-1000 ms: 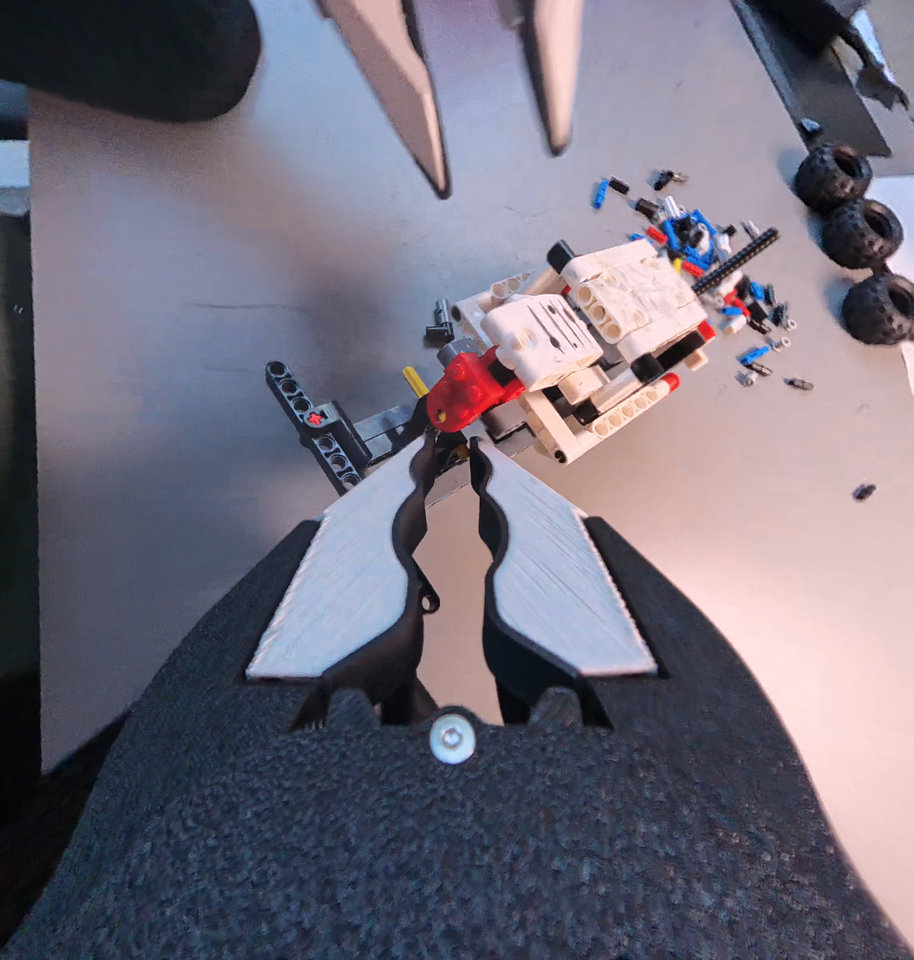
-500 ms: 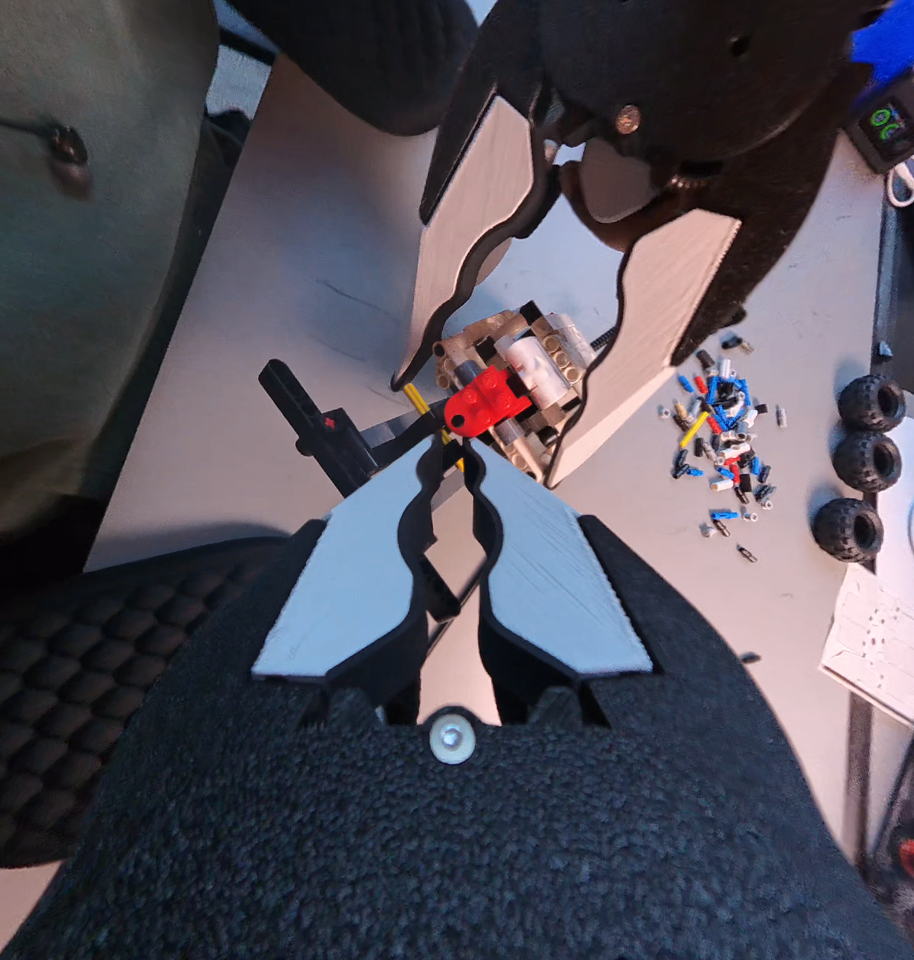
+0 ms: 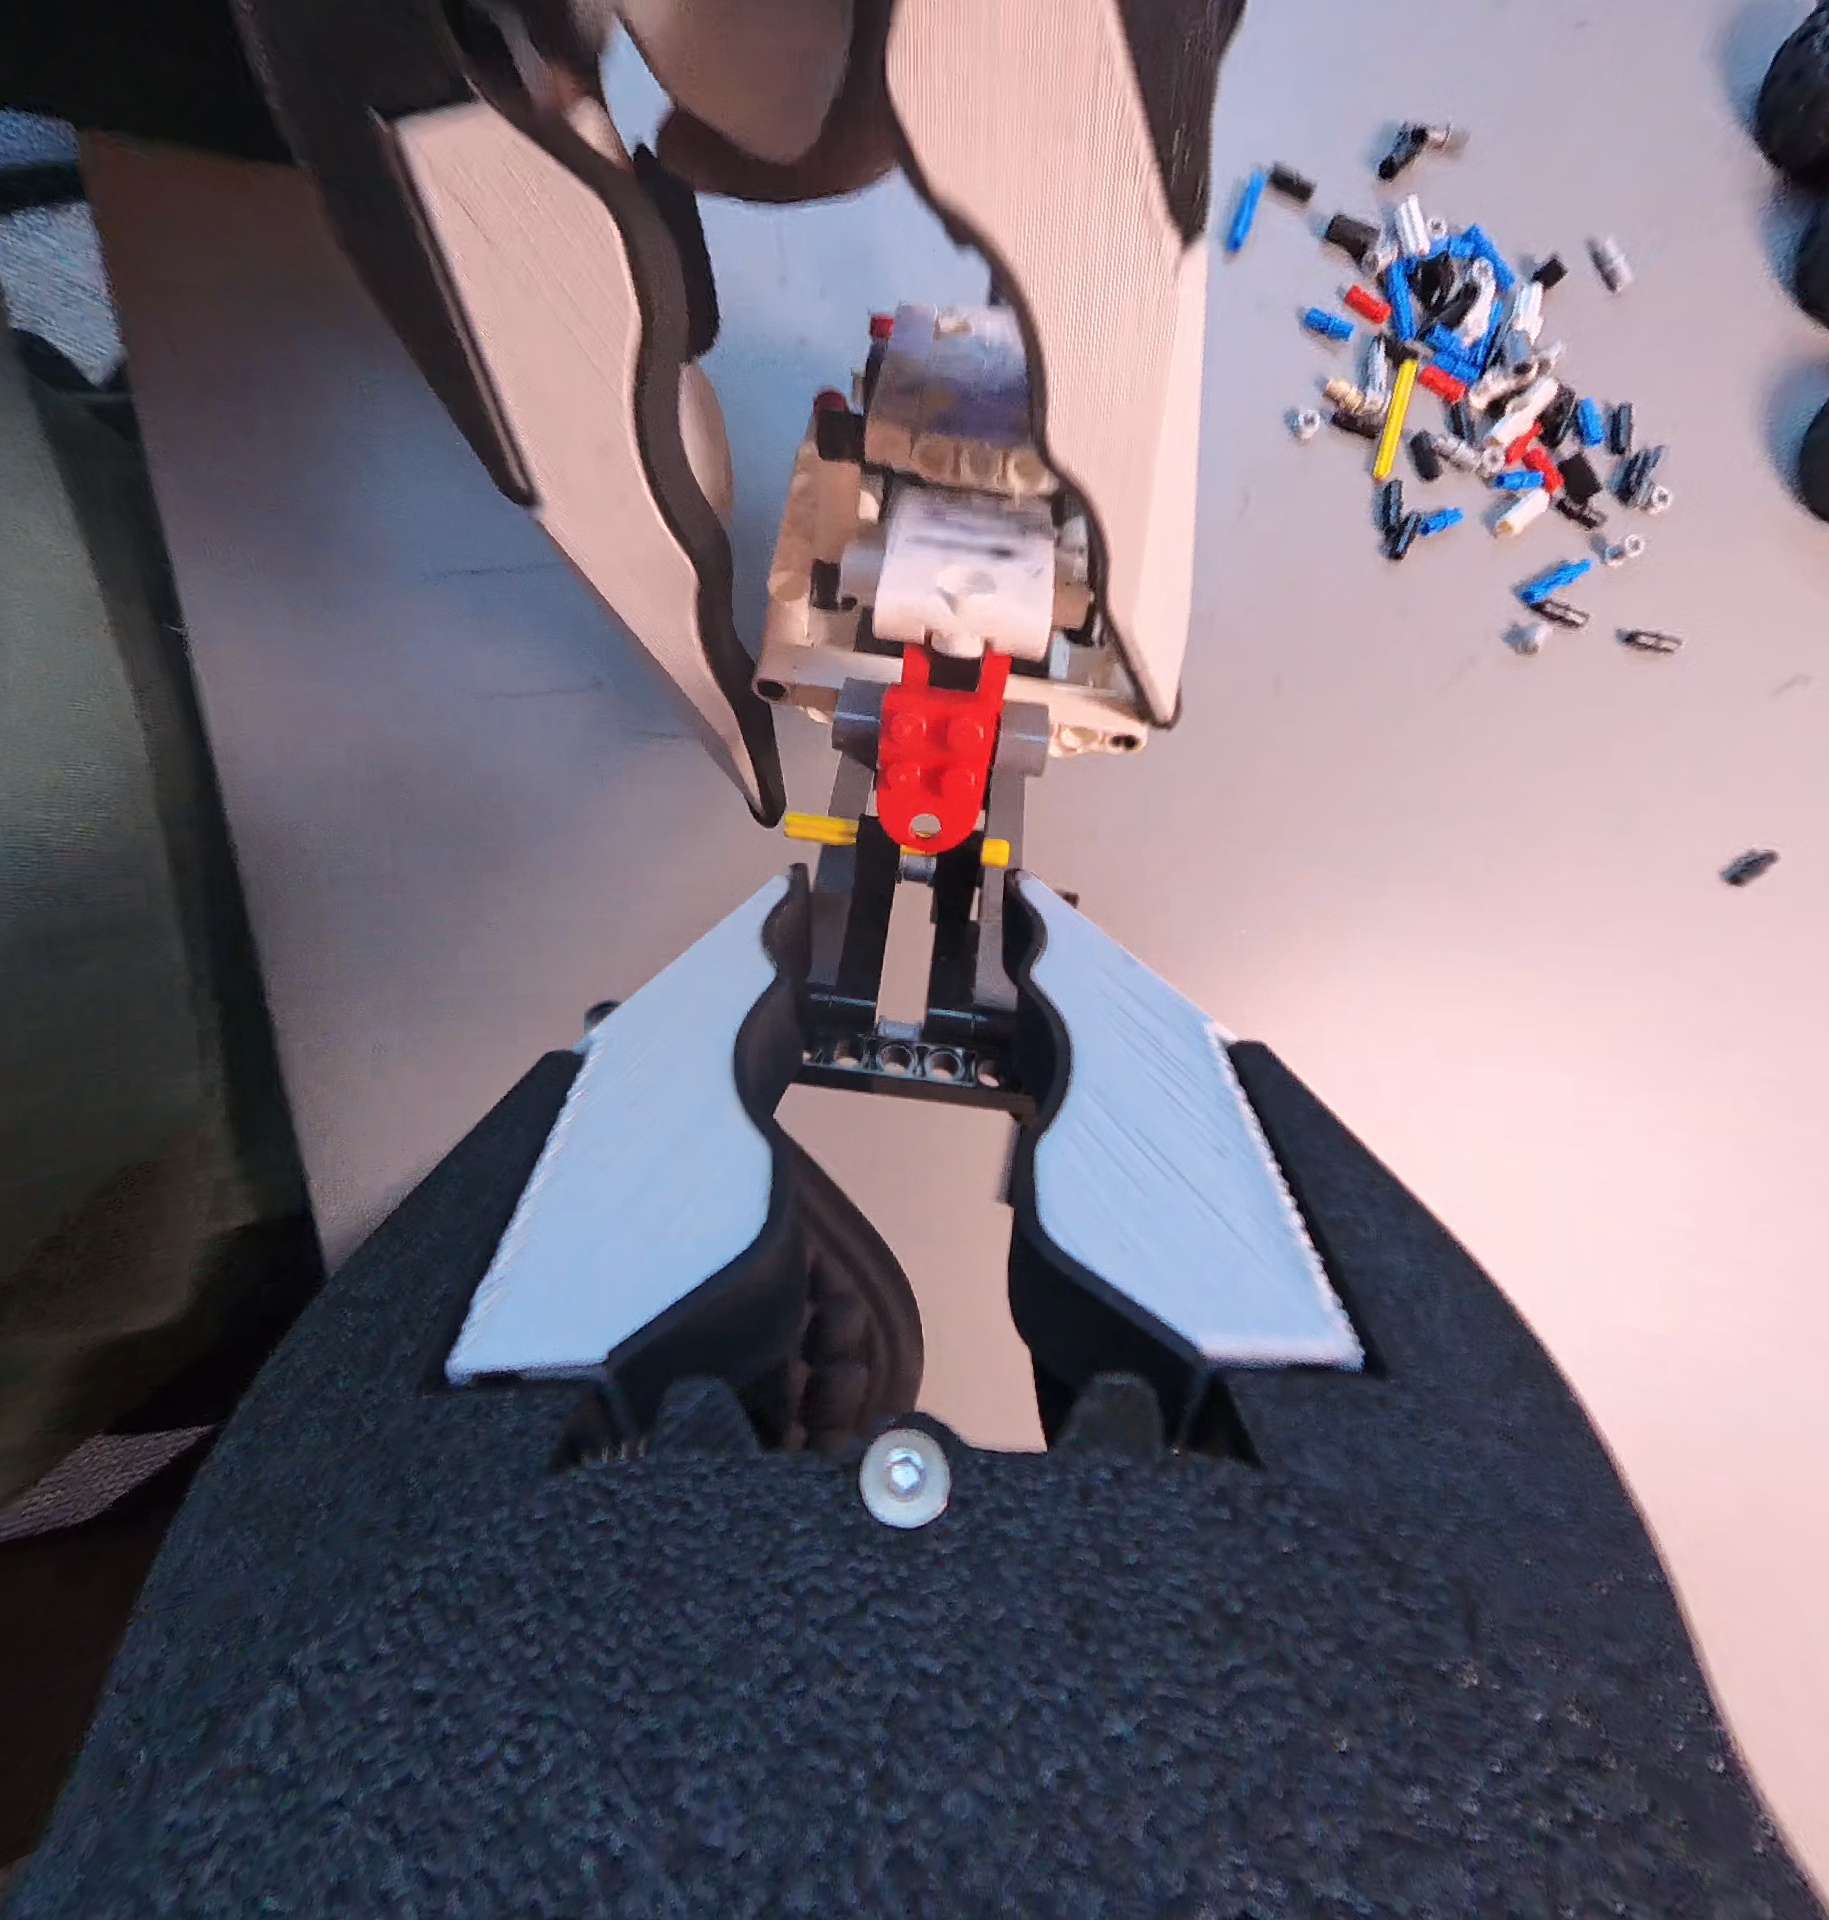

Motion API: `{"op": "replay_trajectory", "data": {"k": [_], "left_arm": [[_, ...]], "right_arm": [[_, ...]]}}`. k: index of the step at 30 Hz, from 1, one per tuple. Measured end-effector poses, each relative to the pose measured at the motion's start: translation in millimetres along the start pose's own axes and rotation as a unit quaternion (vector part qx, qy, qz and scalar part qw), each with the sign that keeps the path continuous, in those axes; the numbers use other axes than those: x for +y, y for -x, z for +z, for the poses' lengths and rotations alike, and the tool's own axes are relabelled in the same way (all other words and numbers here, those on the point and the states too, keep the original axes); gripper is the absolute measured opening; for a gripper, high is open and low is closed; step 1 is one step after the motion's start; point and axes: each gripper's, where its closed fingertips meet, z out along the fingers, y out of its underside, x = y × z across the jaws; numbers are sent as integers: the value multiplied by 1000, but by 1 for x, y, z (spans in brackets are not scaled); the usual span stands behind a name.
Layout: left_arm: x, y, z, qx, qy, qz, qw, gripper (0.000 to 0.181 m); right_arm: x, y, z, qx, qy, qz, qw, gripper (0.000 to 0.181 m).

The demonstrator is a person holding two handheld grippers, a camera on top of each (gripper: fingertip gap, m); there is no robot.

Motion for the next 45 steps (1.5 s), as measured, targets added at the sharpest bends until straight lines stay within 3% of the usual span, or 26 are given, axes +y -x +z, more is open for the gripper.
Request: {"op": "replay_trajectory", "data": {"k": [3,10,17,45], "left_arm": [[3,1,0,-14,-4,17,1000,69],[3,-2,-6,-11,-24,40,999,65],[3,-3,-7,-9,-36,44,998,65],[0,-11,-3,0,-51,86,995,63]], "right_arm": [[0,-6,10,38,-33,6,999,26],[-6,-2,10,67,-84,-18,994,26],[-7,-5,9,73,-85,-5,994,32],[-5,9,12,90,-101,-86,987,21]]}}
